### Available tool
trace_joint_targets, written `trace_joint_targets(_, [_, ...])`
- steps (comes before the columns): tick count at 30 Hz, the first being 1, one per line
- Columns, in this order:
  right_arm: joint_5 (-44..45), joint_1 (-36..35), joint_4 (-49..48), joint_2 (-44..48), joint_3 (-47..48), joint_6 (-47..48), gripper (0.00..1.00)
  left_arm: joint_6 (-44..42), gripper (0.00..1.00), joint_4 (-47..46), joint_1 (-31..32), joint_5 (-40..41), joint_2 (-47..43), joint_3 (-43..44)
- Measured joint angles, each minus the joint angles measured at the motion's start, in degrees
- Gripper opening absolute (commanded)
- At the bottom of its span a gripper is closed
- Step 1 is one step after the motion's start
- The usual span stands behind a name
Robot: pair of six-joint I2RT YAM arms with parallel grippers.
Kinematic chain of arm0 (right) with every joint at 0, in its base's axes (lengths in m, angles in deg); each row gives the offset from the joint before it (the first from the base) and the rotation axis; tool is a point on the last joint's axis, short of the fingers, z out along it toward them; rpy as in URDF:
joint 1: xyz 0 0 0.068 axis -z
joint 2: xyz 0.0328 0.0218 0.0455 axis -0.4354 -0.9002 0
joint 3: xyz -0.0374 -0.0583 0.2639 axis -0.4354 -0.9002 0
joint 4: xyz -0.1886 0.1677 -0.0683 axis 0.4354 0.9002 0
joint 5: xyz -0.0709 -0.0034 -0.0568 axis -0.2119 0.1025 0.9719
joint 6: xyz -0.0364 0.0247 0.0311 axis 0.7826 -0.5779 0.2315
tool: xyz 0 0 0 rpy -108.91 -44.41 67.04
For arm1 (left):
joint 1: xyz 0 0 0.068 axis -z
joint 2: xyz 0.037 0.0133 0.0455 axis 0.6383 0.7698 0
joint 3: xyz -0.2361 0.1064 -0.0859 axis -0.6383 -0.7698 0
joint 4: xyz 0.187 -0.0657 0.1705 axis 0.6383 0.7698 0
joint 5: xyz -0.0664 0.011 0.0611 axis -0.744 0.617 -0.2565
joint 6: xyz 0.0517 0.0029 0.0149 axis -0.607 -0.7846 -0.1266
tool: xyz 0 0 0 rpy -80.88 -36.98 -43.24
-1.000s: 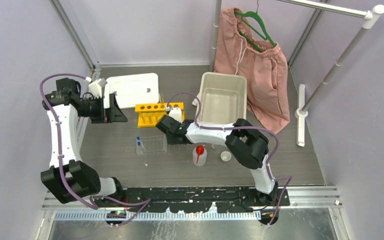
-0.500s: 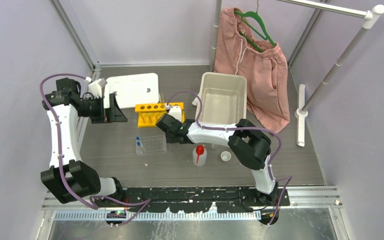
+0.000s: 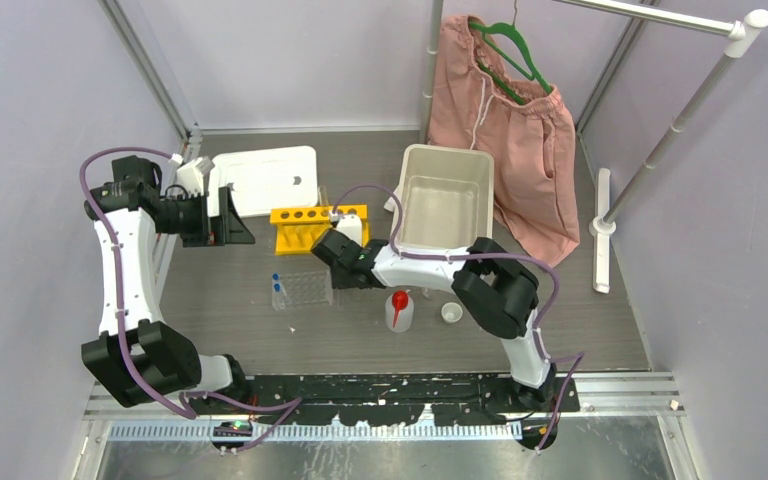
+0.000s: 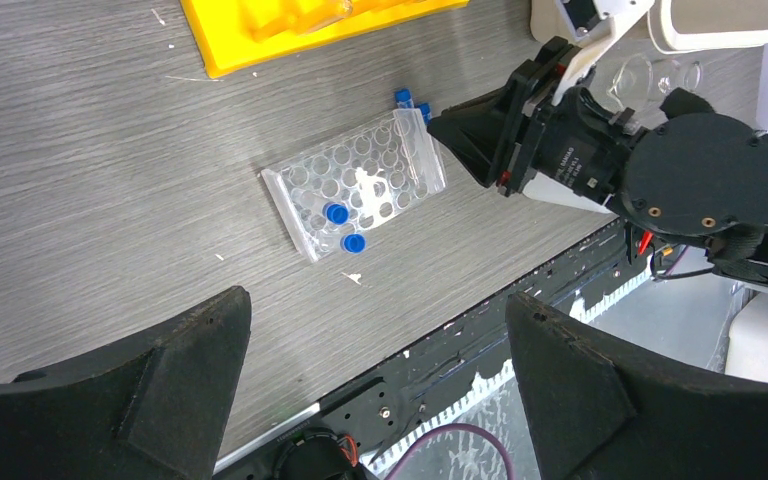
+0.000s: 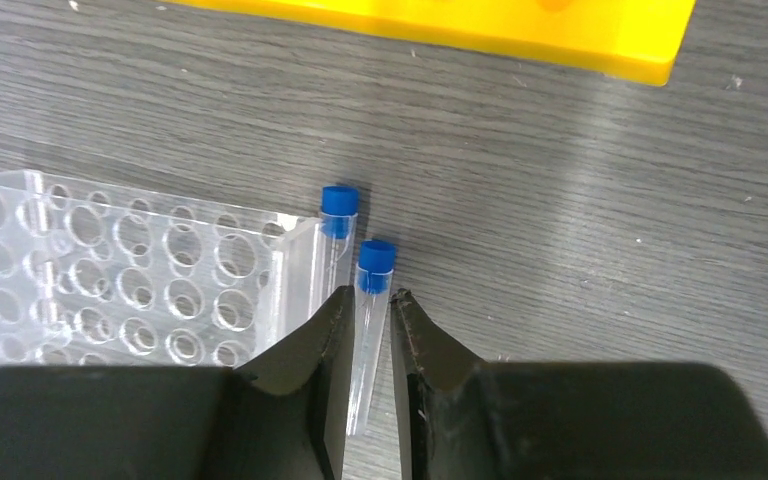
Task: Organize the chemistry lab equipment
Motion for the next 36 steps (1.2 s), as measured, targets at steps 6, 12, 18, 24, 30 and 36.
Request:
trace_joint_targets(6, [-0.63,0.00,0.42,-1.92,0.07,0.00,0.27,-0.09,0.98,0.00,0.00,0.00,0.00,0.00])
trace_joint_targets(12, [-0.81,0.02,0.83,-2.54,0.59,0.00,0.27,-0.37,0.98,0.02,0.00,0.00,0.00,0.00])
trace_joint_targets(18, [-0.33,0.66,3.28,-3.26,2.36,0.17,0.09,-0.76,0.98,0.07,0.00,-0.13,0.00,0.00])
trace_joint_targets(24, [0.07,2.19,5.84,-1.36,2.78,0.70,0.01,-1.31,0.96,0.50,0.00,-2.38,-0.26,-0.31])
trace_joint_targets(30, [-1.18,2.69,5.25,7.89,5.77,0.37,0.01,-3.10,0.88,1.05,0.00,-8.09,-2.16,-2.71])
trace_joint_targets(36, [-3.45,0.92,-3.21,12.87,12.11,-0.85,0.01,-5.51,0.80,2.05,1.11,-13.79,-4.90,-4.26])
